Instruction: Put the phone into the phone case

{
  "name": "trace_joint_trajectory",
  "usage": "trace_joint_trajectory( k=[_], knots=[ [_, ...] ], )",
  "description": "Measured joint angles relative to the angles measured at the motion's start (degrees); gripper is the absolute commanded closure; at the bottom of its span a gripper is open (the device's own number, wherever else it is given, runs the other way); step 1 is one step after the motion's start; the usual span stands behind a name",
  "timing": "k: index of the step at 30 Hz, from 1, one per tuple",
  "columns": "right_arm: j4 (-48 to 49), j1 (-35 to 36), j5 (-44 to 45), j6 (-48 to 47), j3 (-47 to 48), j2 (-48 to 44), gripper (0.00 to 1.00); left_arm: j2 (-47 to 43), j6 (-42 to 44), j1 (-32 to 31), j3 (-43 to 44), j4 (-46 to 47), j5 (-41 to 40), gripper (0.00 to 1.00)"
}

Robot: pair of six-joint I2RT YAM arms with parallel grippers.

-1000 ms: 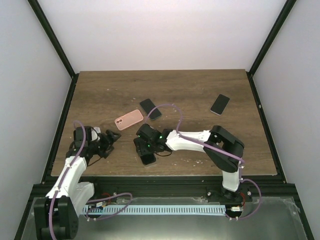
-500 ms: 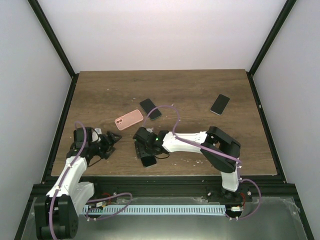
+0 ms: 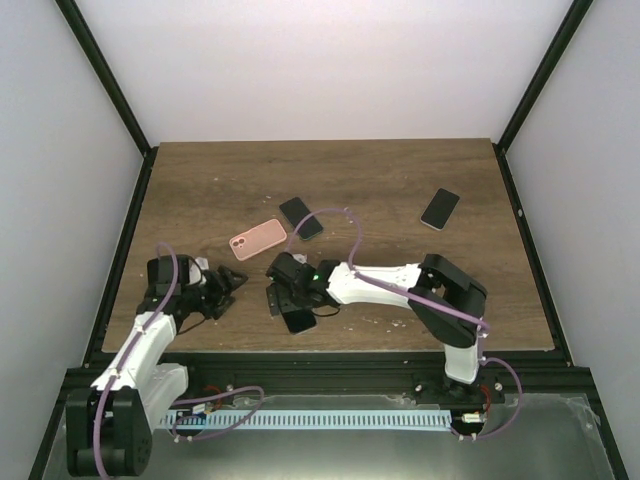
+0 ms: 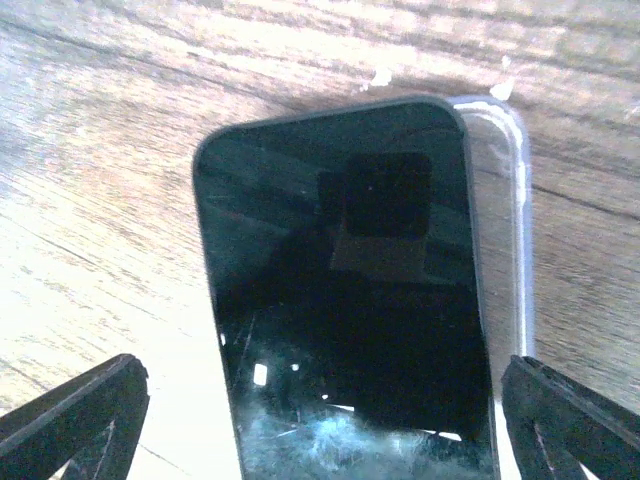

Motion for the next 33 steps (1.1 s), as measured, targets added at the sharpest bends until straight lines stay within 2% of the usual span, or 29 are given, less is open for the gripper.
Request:
trace_joint_trajectory(
  k=[6,12,18,22,33],
  knots=[
    [0.4,-0.5,0.5,-1.0,-1.5,-4.0,0.2,1.0,-0.3,-4.3,-0.4,1.5,-0.4,0.25],
    [5.2,-3.4,-1.4,-1.2,-8.7,-7.9,0.33,3.1,-1.8,-7.9,-0.4,4.3,-1.2,0.35],
    [12.1,-7.7,-6.6,-0.9,-16.7,-8.9,0.43,5.2,-3.1,-11.6,-0.6,7.8,-2.6,0.37],
    [16.6,-7.9,-10.1,-0.7,-19.0,-9.5,0.5,6.6,-3.3,-13.2,-0.6,9.7,-3.7,0.42],
    [28.4,-7.7,-19.4,3.5,-25.5,-10.1,0.63,10.4,0.4,-13.7,1.0,8.7,-7.5,0.43]
  ],
)
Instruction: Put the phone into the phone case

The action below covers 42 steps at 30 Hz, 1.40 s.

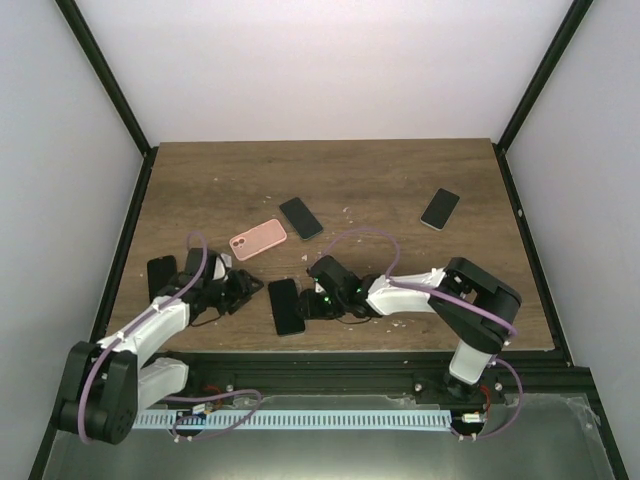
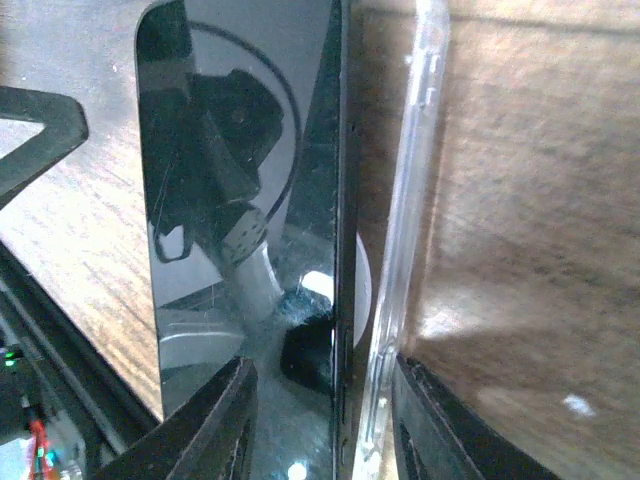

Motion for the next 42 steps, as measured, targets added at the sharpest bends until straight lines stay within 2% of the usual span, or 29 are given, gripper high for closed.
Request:
trace_joint_trajectory(
  k=[10,13,20,26,35,42],
  knots=[
    [2.2,0.4,-1.6,3.6,-0.8,0.0,0.68,4.9,2.6,-3.1,1.1,1.1,4.5,0.48],
    [2.7,-0.1,-0.5,4.3,-0.8,0.0,0.63,5.7,3.1,-3.4,1.1,1.9,4.7,0.54],
    [4.5,-1.7,0.3,4.2,-1.0,0.0,0.64,9.0,6.2,-3.4,4.2,0.5,-0.1,0.53],
    [6.2,-2.3,-0.3,3.3,-1.0,0.8,0.66,12.4,6.6,-3.4,4.6,3.2,0.9,0.55],
    [9.0,-3.0,-1.2,2.3,-1.0,2.3,0.71,18.1,7.3,-3.5,5.6,7.0,3.3,0.77],
    [11.9,-3.7,-2.2,1.3,-1.7,2.8,0.71,18.5,7.5,-6.1,6.5,7.2,2.2,0.78]
  ],
)
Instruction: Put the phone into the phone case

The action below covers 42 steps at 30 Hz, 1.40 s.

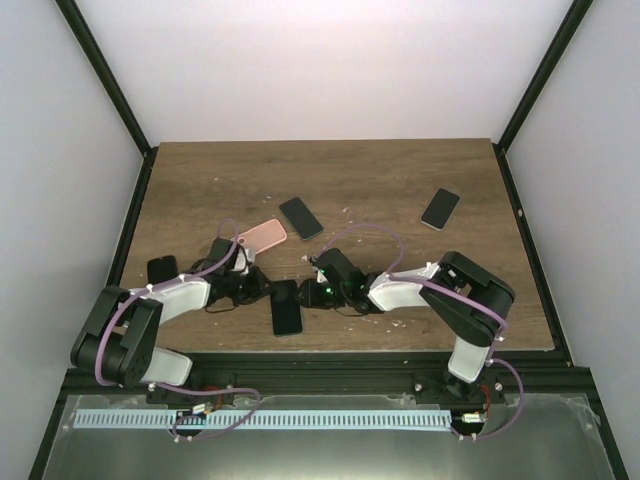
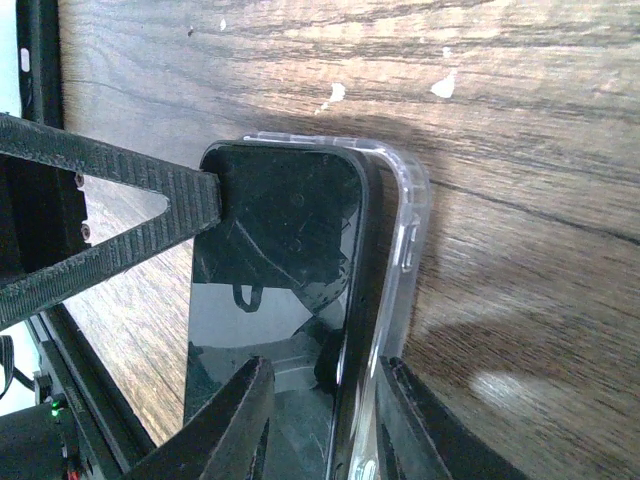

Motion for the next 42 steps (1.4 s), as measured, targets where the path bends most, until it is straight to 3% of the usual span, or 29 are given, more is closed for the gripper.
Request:
trace_joint_trajectory(
  k=[9,18,23,26,31,38,42],
  knots=[
    [0.1,-0.2,-0.2,-0.7,0.0,0.2,0.8,-0.6,-0.4,-0.8,0.0,0.3,-0.4,0.67],
    [-0.3,-0.3,1.0,-0.5,-0.4,0.0,0.82,-5.5,0.5,-1.7,0.9,-4.4,0.2,0.54],
    [-0.1,-0.3,0.7,0.7,-3.3,-1.7,0.79,-6.0,2.0,-1.7,1.2,-7.5,-1.0,0.54],
    [0.3,-0.3,0.4,1.4,-3.6,-1.7,0.8,-6.0,2.5,-1.7,0.9,-7.9,-1.2,0.64],
    [1.5,-0.3,-0.5,2.1,-3.8,-1.7,0.79,-5.9,2.3,-1.7,-0.4,-6.9,-0.7,0.7],
    [3.8,-0.3,-2.6,3.2,-3.8,-1.7,0.76,-4.1,0.2,-1.7,-2.6,-4.0,1.6,0.69],
    [3.9,-0.3,-2.6,3.6,-3.8,-1.8,0.73,-4.3,-0.3,-1.8,-2.8,-4.3,2.1,0.61]
  ],
)
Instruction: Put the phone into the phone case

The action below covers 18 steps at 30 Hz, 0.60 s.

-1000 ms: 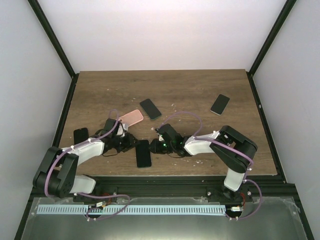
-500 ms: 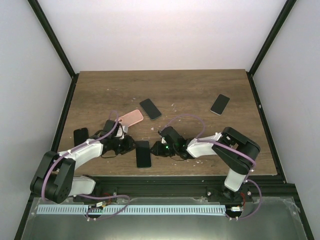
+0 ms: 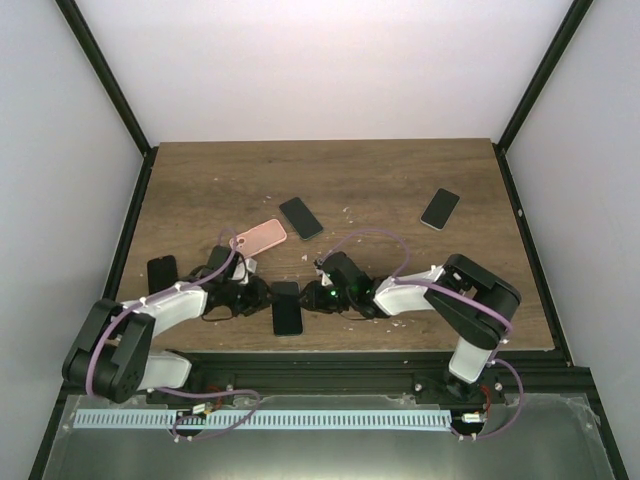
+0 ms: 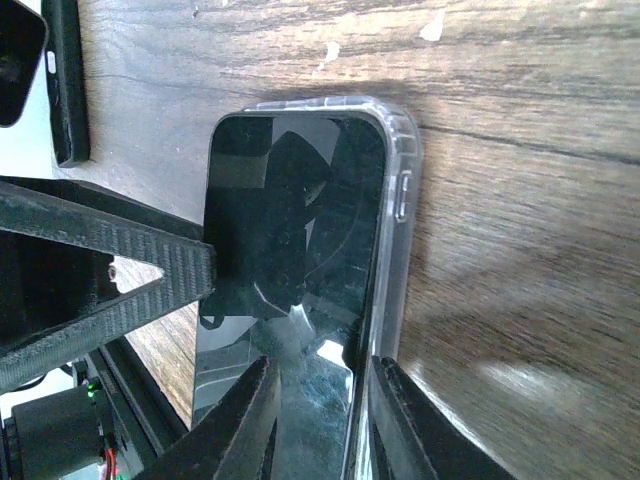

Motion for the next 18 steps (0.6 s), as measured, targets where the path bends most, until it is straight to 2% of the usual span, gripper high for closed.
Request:
trace_joint_trajectory(
  k=[5,9,18],
  knots=[
    [-0.6,0.0,0.5,0.7,-1.1,-1.5,0.69,-2.4,-0.1,0.0,-0.4,-1.3,0.0,0.61],
    [-0.7,0.0,0.3,1.2,-1.3,-1.7,0.66,-2.8,-0.1,0.0,-1.7,-1.3,0.6,0.68],
    [0.0,1.9,-0.8,2.5,-0.3,0.7,0.6,-1.3,-0.3,0.0,-2.7,1.0,3.4,0.74]
  ],
)
